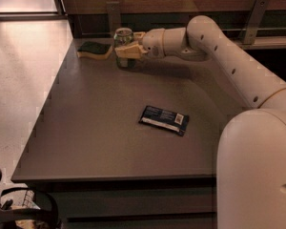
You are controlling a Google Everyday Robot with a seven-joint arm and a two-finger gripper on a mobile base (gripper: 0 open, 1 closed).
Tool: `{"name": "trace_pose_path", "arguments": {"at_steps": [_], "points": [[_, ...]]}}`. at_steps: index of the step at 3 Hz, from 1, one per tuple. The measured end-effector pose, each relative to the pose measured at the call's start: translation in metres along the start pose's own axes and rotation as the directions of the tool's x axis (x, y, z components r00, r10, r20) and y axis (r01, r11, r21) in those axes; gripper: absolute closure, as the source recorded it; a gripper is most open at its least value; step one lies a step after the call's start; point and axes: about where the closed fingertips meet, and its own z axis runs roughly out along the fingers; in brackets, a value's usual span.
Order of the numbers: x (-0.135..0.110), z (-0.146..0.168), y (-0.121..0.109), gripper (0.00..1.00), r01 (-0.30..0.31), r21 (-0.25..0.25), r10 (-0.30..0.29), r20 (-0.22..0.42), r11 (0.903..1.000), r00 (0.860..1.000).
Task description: Move green can near sponge
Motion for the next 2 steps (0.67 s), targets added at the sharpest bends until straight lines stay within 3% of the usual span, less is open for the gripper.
{"name": "trace_pose_path", "arguments": {"at_steps": [1,2], "points": [[-0.0008,0.0025,0.001,0.87,-0.005,-0.001,0.005,-0.001,1.0,1.0],[-0.0035,0.0019,0.0009,0.64,-0.005,-0.001,0.005,-0.001,1.0,1.0]]}}
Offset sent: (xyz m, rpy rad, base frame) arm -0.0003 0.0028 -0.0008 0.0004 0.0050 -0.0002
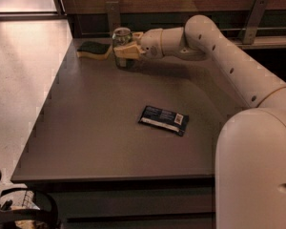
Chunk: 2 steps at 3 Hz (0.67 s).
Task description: Move green can near sponge
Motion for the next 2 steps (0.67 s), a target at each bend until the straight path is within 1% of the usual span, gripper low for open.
{"name": "trace_pose_path", "arguments": {"at_steps": [1,2], "points": [[0.0,0.0009,0.0004,0.33,0.0,-0.001,0.0,0.0,1.0,1.0],[0.0,0.004,0.0018,0.1,-0.001,-0.006,0.001,0.001,1.0,1.0]]}}
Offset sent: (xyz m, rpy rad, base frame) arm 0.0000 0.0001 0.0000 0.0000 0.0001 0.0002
